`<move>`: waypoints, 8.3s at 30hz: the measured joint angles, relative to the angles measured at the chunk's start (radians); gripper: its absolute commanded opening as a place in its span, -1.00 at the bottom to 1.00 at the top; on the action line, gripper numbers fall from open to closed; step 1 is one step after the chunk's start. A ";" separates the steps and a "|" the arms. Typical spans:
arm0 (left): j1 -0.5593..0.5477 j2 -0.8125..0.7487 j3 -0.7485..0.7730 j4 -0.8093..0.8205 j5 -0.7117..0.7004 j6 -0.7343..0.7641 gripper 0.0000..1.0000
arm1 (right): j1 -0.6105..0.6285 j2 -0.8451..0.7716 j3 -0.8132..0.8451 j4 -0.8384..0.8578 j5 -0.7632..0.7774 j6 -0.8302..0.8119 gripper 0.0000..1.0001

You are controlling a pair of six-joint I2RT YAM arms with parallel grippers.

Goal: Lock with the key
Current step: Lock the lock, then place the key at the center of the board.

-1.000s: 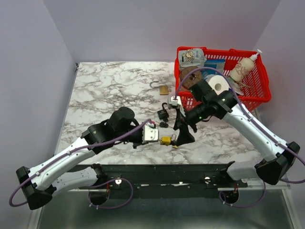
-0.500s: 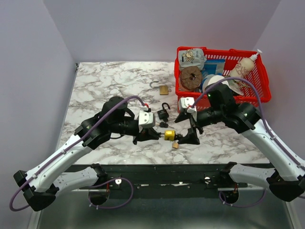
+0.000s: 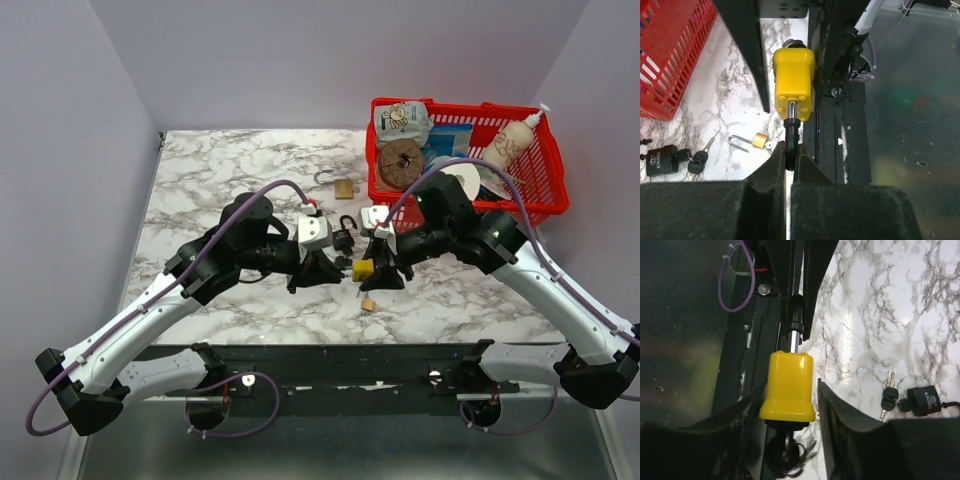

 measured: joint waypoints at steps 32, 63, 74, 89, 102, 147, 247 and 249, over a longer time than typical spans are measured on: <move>-0.014 0.041 -0.126 0.213 -0.021 -0.259 -1.00 | 0.015 0.097 0.053 -0.125 0.060 0.090 -0.99; 0.438 -0.033 -0.168 0.462 0.096 -0.594 0.98 | -0.138 -0.002 -0.093 0.425 0.087 0.394 -0.99; 0.446 0.018 -0.274 0.726 0.002 -1.179 0.98 | -0.039 0.055 -0.114 0.732 0.336 0.503 -0.99; 0.447 -0.001 -0.295 0.753 -0.085 -1.338 0.82 | 0.088 0.144 -0.121 0.855 0.507 0.480 -0.99; 0.452 -0.006 -0.298 0.758 -0.114 -1.349 0.18 | 0.139 0.178 -0.121 0.886 0.616 0.428 -0.99; 0.480 -0.024 -0.360 0.708 -0.106 -1.297 -1.00 | 0.092 0.126 -0.122 0.682 0.509 0.383 -0.21; 0.643 -0.106 -0.453 0.550 -0.166 -1.067 -1.00 | -0.218 -0.277 -0.794 0.388 0.838 0.056 -0.99; 0.643 -0.102 -0.447 0.543 -0.165 -1.052 -1.00 | -0.218 -0.276 -0.866 0.415 0.834 0.001 -0.99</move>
